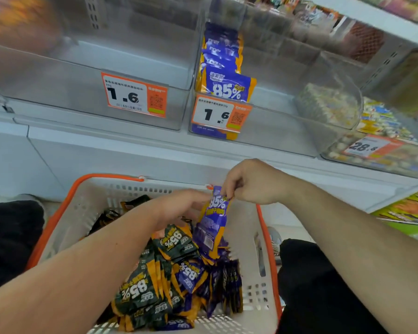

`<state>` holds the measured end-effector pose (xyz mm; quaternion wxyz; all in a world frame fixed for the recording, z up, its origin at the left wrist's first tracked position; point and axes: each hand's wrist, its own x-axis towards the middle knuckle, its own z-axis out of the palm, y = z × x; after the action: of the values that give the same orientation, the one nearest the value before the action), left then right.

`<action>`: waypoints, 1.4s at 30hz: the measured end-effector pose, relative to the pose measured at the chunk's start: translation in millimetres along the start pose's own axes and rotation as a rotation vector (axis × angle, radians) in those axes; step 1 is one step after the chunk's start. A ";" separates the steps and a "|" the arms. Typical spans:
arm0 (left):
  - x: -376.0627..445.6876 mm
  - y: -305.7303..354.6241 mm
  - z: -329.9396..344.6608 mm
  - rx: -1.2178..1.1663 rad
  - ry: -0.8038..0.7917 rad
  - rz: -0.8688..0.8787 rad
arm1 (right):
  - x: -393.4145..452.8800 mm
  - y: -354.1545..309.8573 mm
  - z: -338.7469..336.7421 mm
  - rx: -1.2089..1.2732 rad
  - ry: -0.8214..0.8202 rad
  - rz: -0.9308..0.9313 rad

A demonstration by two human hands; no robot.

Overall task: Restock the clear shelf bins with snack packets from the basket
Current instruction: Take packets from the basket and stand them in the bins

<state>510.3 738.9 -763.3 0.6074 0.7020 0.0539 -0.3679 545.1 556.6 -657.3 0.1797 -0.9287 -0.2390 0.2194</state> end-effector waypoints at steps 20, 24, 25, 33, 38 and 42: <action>-24.0 56.4 0.3 0.294 0.342 0.331 | 16.7 -42.4 -23.7 -0.036 0.393 0.102; -28.3 55.0 -9.7 0.144 0.437 0.396 | 15.2 -35.6 -28.9 0.022 0.605 0.210; -29.9 56.0 -10.5 0.118 0.449 0.417 | 13.6 -34.6 -32.2 0.055 0.602 0.255; -36.4 71.8 -9.7 -0.063 0.516 0.618 | 3.8 -34.9 -43.5 0.661 0.590 0.186; -35.9 83.8 -16.7 -0.170 0.589 0.623 | 7.2 -42.1 -69.0 0.463 1.067 -0.127; -30.2 81.0 -21.1 -0.146 0.612 0.551 | 6.9 -45.7 -87.2 0.466 1.329 -0.284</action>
<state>540.3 748.2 -680.0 0.6873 0.7222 0.0680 0.0384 576.9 577.7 -566.4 0.5074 -0.7635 -0.1445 -0.3725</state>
